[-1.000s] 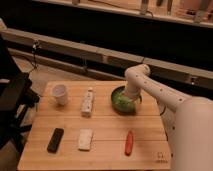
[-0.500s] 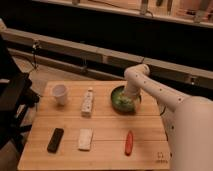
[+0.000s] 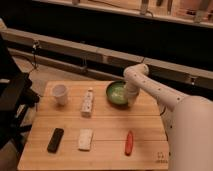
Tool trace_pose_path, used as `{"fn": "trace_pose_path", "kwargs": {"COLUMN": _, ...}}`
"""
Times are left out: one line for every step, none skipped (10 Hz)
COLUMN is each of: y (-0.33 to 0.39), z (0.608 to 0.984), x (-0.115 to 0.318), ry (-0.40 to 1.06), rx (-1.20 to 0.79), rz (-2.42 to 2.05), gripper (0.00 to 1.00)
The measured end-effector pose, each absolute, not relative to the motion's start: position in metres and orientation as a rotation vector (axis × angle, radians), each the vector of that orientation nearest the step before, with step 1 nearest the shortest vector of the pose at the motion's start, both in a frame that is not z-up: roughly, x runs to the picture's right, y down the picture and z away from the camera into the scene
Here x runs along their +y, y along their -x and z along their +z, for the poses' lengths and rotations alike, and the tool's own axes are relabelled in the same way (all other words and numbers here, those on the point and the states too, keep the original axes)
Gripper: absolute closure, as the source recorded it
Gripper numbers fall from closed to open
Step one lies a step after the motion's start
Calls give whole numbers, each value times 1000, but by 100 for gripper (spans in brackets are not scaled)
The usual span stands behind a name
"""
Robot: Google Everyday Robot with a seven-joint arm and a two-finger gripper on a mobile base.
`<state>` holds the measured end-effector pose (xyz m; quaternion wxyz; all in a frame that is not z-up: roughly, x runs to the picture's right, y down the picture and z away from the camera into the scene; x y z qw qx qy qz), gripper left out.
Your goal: Pick up the ceramic bowl
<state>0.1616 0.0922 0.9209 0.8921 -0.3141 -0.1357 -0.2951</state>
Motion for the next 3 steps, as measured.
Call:
{"fn": "trace_pose_path", "kwargs": {"y": -162, "z": 921, "x": 92, "ry": 652, "rx": -281, "rz": -613, "gripper": 83}}
{"fn": "trace_pose_path", "kwargs": {"y": -162, "z": 920, "x": 92, "ry": 651, "rx": -278, "rz": -615, "gripper": 93}}
{"fn": "trace_pose_path", "kwargs": {"y": -163, "z": 919, "x": 90, "ry": 647, "rx": -275, "rz": -620, "gripper": 95}}
